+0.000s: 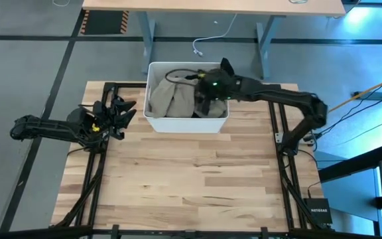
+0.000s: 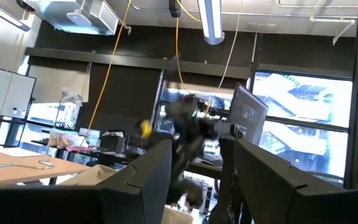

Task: Sort clothes
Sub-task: Put the brown shorts into the white bin

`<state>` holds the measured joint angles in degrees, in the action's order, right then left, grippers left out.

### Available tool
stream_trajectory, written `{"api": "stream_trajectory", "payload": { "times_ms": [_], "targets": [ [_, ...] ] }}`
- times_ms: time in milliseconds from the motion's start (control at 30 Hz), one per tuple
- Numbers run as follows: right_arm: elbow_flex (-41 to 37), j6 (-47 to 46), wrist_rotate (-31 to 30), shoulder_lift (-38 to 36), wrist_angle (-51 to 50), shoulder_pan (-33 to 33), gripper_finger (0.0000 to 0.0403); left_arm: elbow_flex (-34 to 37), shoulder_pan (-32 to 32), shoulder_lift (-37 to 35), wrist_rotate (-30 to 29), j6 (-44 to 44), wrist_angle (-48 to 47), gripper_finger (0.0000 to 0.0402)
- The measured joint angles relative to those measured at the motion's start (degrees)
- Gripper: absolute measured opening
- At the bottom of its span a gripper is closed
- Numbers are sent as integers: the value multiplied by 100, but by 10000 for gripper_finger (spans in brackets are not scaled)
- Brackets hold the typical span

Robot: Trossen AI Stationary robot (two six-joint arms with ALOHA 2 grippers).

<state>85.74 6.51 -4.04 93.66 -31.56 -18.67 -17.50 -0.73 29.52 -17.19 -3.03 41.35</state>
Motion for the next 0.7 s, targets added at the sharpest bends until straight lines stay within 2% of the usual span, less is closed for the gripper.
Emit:
{"api": "stream_trajectory", "payload": {
  "times_ms": [167, 333, 567, 700],
  "targets": [
    [74, 126, -51, -848, -547, -1, 203, 0, 0, 0, 0, 0, -1, 170],
    [76, 169, -305, -1492, -1591, -5, 204, 0, 0, 0, 0, 0, 1, 170],
    [-121, -174, -1621, -1758, -3207, -10, 204, 0, 0, 0, 1, -151, -1, 170],
    [-806, -314, -2394, -1772, -3183, -61, 204, 0, 0, 0, 0, -164, -1, 170]
  ]
}}
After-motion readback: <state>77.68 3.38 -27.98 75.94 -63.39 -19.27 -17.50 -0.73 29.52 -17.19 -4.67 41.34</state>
